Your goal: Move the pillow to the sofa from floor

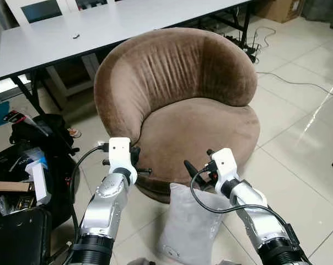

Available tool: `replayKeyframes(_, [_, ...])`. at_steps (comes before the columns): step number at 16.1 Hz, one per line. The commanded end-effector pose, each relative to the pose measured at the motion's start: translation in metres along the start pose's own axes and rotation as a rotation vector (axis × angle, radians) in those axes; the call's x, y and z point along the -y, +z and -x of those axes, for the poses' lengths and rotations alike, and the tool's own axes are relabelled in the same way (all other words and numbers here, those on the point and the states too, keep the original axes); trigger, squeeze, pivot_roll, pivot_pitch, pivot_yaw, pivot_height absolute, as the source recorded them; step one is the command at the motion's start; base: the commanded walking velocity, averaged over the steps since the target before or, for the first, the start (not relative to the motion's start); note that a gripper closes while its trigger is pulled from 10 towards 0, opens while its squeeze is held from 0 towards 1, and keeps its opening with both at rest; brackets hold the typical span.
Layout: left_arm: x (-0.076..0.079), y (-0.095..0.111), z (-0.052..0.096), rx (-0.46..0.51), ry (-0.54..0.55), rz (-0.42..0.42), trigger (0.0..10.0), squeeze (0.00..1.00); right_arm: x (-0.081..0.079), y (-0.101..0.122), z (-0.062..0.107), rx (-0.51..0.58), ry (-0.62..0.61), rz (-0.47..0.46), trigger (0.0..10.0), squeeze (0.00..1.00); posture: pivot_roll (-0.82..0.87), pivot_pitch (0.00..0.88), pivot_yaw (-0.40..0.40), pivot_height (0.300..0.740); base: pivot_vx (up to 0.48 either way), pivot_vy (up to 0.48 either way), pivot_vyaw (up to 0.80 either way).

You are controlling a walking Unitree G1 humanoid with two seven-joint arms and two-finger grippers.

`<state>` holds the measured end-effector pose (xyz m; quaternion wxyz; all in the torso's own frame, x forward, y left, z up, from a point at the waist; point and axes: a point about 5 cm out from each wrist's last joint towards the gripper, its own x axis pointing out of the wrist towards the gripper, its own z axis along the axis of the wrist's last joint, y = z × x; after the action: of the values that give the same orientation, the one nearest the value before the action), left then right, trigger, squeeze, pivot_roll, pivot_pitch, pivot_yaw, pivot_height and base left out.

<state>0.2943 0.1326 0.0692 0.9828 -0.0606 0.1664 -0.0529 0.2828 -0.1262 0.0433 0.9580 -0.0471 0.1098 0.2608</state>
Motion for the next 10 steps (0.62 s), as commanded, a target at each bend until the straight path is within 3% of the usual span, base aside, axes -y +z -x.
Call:
replayKeyframes(1, [-0.0028,-0.0038,0.0015,-0.008,0.018,0.0,10.0,0.0,-0.0017,0.0018,-0.0017,0.001,0.013,0.018,10.0,0.0,-0.14,0.0,0.087,0.74,0.0,0.0,0.0])
replayKeyframes(5, [-0.0017,-0.0054,0.0006,-0.018,0.014,0.018,10.0,0.0,-0.0013,-0.0002,-0.0008,-0.003,0.011,0.018,10.0,0.0,-0.14,0.0,0.086,0.74,0.0,0.0,0.0])
replayKeyframes(10, [-0.0038,-0.0054,-0.0002,-0.019,0.046,0.015,10.0,0.0,-0.0017,-0.0007,-0.0008,-0.002,0.027,0.019,10.0,0.0,-0.14,0.0,0.085,0.74,0.463,0.0,0.0])
